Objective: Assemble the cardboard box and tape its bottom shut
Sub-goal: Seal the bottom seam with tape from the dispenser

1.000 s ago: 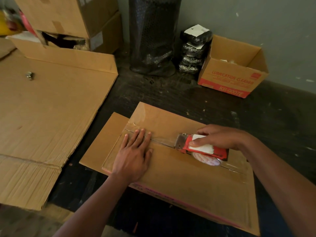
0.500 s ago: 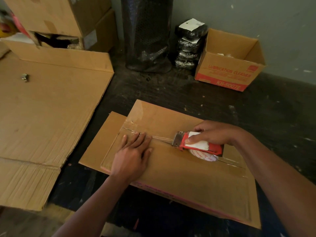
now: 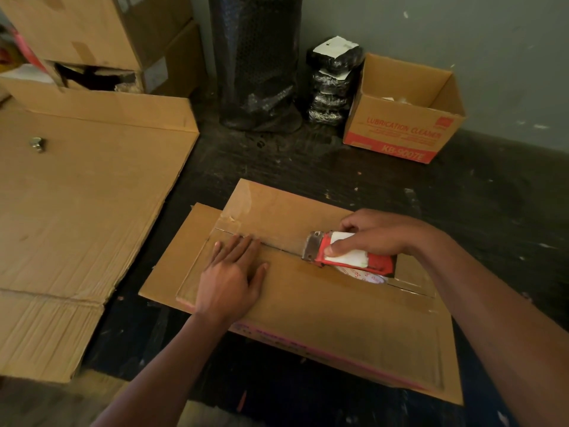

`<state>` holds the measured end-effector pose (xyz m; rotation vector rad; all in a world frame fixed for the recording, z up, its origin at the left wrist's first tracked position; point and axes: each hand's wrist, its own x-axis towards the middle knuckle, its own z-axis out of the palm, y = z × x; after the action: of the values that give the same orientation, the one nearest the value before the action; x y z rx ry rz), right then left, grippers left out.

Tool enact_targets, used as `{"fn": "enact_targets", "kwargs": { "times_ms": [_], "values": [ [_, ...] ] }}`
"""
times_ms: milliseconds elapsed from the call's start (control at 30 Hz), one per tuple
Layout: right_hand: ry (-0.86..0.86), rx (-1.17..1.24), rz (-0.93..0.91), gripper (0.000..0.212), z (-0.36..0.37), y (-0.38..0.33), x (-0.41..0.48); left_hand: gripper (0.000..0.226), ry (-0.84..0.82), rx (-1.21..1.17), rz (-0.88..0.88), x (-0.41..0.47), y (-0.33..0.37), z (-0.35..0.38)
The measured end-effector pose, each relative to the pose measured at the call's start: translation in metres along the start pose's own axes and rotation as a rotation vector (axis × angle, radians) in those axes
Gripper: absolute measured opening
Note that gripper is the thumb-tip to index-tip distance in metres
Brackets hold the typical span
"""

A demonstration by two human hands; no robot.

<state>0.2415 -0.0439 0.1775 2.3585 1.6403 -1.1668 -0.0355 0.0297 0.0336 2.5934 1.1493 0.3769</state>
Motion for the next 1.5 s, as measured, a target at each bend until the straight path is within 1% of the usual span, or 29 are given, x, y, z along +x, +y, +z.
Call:
{"fn": "enact_targets", "kwargs": {
  "times_ms": [100,233,300,400,467,633,833,1000,1067,1100,1133,1200,1267,1500],
  "values": [
    [0.025,0.0,-0.02,0.045,-0.006,-0.002,-0.001,0.066,0.009,0.071,-0.048,0.003,0.006,-0.005],
    [0.028,-0.045,0.002,0.041,-0.01,0.001,0.003,0.064,-0.099,0.096,0.048,0.009,0.016,-0.001],
    [0.021,-0.049,0.016,0.038,-0.008,0.005,0.006,0.063,-0.158,0.124,0.062,0.009,0.021,0.005],
    [-0.006,-0.009,0.044,0.04,-0.003,0.011,0.008,0.062,-0.189,0.163,0.06,0.011,0.021,0.007],
    [-0.029,0.035,0.056,0.041,0.001,0.015,0.008,0.062,-0.181,0.172,0.076,0.013,0.018,0.007],
    [-0.075,0.093,0.089,0.043,0.005,0.018,0.009,0.063,-0.191,0.112,0.148,0.014,0.012,0.009],
    [-0.067,0.071,0.099,0.044,0.005,0.016,0.005,0.06,-0.185,0.046,0.241,0.017,0.009,0.009],
    [-0.033,0.037,0.105,0.04,0.007,0.016,0.002,0.052,-0.116,0.076,0.341,0.019,0.013,0.007],
    [-0.034,0.02,0.118,0.04,0.008,0.016,0.002,0.058,-0.125,-0.022,0.284,0.022,0.025,0.003],
    [-0.039,0.019,0.129,0.042,0.008,0.016,0.001,0.061,-0.161,-0.049,0.241,0.024,0.03,0.004],
    [-0.043,0.02,0.14,0.043,0.008,0.017,-0.001,0.063,-0.201,-0.017,0.233,0.025,0.033,0.007],
    [-0.043,0.033,0.161,0.044,0.01,0.021,-0.004,0.068,-0.261,0.135,0.294,0.022,0.038,0.015],
    [-0.036,0.06,0.176,0.043,0.014,0.023,-0.007,0.069,-0.313,0.209,0.32,0.021,0.037,0.019],
    [-0.05,0.1,0.2,0.044,0.016,0.026,-0.013,0.072,-0.312,0.233,0.329,0.02,0.031,0.02]
  ]
}}
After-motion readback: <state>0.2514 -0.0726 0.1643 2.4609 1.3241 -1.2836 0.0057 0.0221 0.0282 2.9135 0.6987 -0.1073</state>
